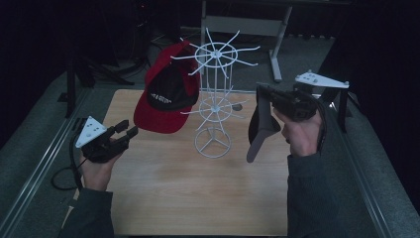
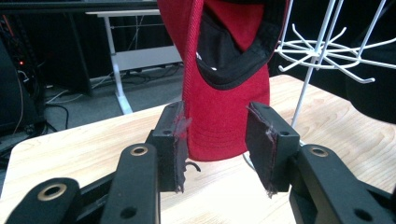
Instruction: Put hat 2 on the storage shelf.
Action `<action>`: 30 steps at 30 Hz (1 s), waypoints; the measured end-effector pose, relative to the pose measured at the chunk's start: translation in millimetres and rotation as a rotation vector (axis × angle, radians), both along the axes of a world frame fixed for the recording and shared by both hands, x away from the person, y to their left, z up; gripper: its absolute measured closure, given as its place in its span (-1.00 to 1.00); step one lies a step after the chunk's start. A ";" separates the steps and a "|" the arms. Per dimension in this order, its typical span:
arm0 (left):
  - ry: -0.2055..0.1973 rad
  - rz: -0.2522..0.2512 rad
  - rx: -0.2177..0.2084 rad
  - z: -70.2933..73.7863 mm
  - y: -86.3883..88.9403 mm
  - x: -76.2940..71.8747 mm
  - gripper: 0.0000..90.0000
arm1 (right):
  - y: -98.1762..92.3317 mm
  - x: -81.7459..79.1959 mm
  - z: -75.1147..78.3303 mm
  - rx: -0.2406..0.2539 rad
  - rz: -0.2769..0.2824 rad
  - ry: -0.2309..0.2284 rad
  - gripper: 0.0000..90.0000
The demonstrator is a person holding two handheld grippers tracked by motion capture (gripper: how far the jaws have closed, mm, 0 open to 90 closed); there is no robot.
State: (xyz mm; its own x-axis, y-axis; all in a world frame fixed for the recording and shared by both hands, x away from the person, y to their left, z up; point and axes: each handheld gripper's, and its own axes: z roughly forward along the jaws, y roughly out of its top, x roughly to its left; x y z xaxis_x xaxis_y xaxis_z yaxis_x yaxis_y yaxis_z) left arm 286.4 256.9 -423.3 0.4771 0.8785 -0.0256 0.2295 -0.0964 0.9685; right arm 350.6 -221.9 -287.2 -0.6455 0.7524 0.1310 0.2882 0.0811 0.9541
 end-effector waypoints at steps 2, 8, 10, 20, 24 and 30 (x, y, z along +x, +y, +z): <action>0.001 0.001 -0.001 0.5 -0.2 0.6 0.31 | -1.2 -0.1 6.5 0.014 -0.003 -0.013 0.99; -0.002 -0.001 -0.002 0.7 -2.1 1.8 0.30 | 1.0 0.7 21.9 0.030 -0.005 -0.047 0.99; -0.002 -0.004 0.000 0.3 -2.6 2.1 0.30 | 3.3 0.6 25.2 0.028 -0.001 -0.059 0.99; -0.003 -0.006 -0.003 0.0 -3.3 1.9 0.30 | 11.2 -8.7 49.6 0.049 0.022 -0.131 0.99; -0.002 -0.004 -0.004 -0.4 -2.5 1.7 0.30 | 12.5 -15.5 57.0 0.057 0.031 -0.160 0.99; -0.004 -0.007 -0.005 -0.3 -3.8 1.6 0.30 | 25.1 -17.6 56.4 -0.005 0.029 -0.167 0.98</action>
State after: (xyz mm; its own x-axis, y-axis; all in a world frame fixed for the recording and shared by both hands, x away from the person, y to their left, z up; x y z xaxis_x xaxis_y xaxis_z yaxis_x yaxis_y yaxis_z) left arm 288.0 253.1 -423.5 0.4835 0.8749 -0.0282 0.2245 -0.0928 0.9701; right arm 333.1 -196.7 -230.7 -0.6795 0.7335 0.0166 0.1233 0.0919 0.9881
